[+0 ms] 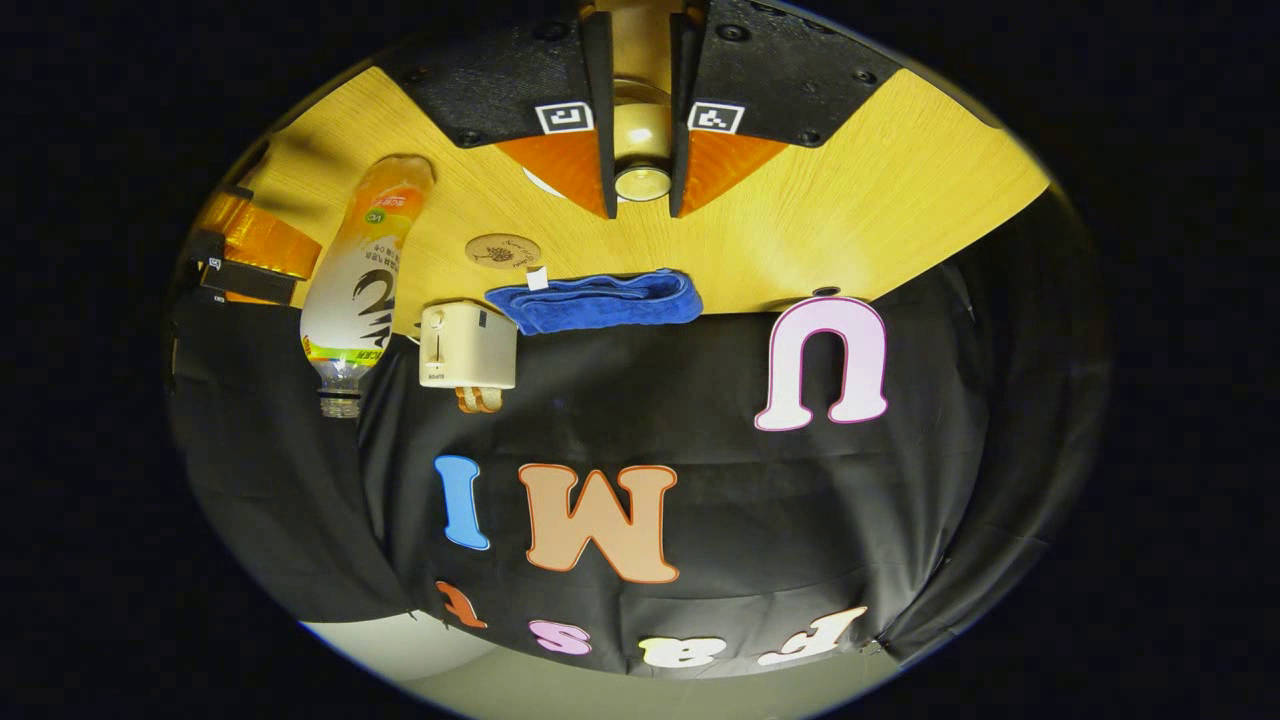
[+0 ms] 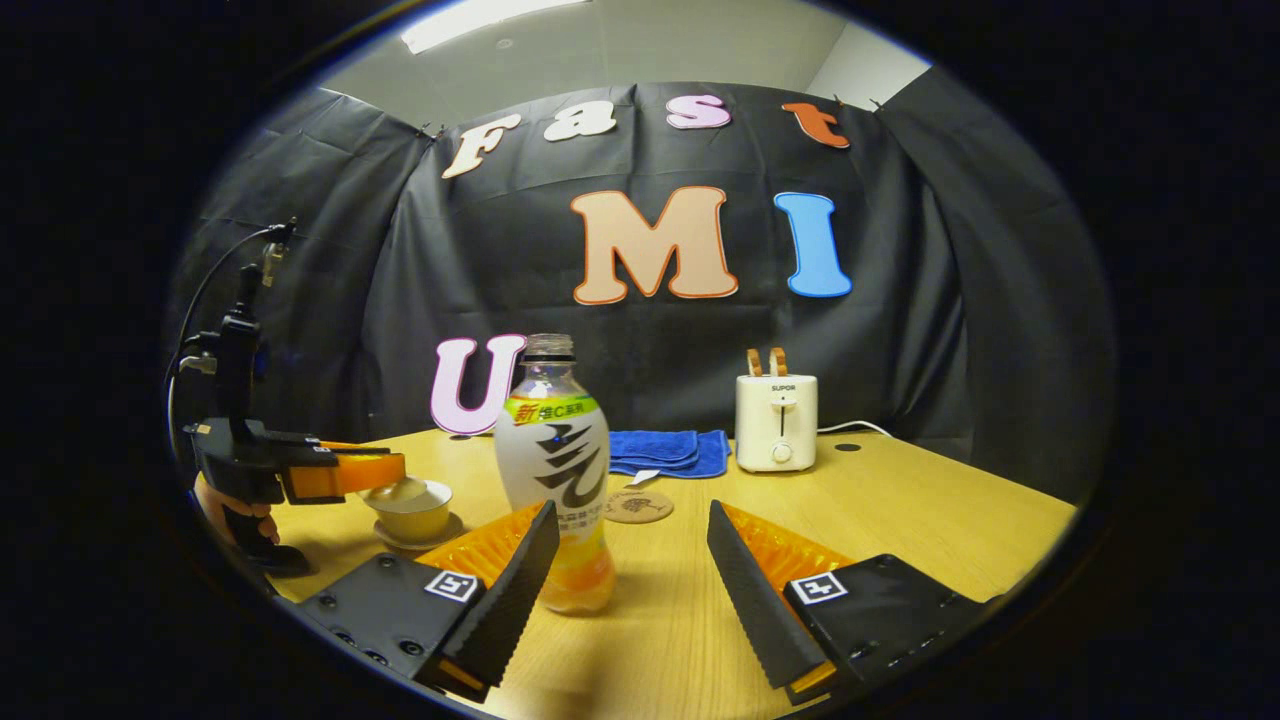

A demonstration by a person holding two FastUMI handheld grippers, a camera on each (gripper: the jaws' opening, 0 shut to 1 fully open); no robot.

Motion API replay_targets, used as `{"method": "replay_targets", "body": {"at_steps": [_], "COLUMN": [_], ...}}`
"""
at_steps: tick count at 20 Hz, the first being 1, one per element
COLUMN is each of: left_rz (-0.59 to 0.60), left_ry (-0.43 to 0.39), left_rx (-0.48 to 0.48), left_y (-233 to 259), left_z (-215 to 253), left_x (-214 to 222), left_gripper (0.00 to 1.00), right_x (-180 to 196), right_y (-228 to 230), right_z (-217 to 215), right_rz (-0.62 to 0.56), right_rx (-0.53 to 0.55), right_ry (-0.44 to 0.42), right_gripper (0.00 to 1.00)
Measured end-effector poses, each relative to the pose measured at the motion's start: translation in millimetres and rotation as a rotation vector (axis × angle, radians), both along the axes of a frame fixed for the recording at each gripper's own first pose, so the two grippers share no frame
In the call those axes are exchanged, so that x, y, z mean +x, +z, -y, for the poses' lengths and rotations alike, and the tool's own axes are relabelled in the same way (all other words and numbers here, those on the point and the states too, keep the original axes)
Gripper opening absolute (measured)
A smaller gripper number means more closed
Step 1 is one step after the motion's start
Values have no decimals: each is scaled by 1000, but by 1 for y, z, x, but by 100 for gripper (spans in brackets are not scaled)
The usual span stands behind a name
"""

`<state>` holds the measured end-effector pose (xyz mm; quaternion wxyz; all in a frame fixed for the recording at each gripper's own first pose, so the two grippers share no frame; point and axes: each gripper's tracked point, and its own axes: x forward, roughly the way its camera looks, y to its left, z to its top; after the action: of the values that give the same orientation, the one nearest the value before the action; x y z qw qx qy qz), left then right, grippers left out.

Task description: Open the teacup lid with one hand, grasp the water bottle and pour water into the teacup with the other hand; after pouring, place the water bottle on the coaster and then close the teacup lid.

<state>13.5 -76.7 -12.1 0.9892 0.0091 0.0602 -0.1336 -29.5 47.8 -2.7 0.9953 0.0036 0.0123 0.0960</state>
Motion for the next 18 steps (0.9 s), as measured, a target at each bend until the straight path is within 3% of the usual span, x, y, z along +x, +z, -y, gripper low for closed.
{"method": "replay_targets", "body": {"at_steps": [8,11,13,18], "left_rz": [25,32,36,47], "left_ry": [6,12,17,30], "left_rx": [9,4,3,-8], "left_y": [12,17,20,25], "left_z": [-14,-19,-23,-29], "left_x": [-13,-17,-21,-24], "left_gripper": [19,19,20,19], "right_x": [9,15,19,26], "right_y": [-5,-8,-11,-17], "right_z": [-29,-43,-47,-55], "right_rz": [-25,-36,-46,-81], "right_rx": [-5,-9,-14,-31], "right_ry": [31,49,44,37], "right_gripper": [99,94,99,94]}}
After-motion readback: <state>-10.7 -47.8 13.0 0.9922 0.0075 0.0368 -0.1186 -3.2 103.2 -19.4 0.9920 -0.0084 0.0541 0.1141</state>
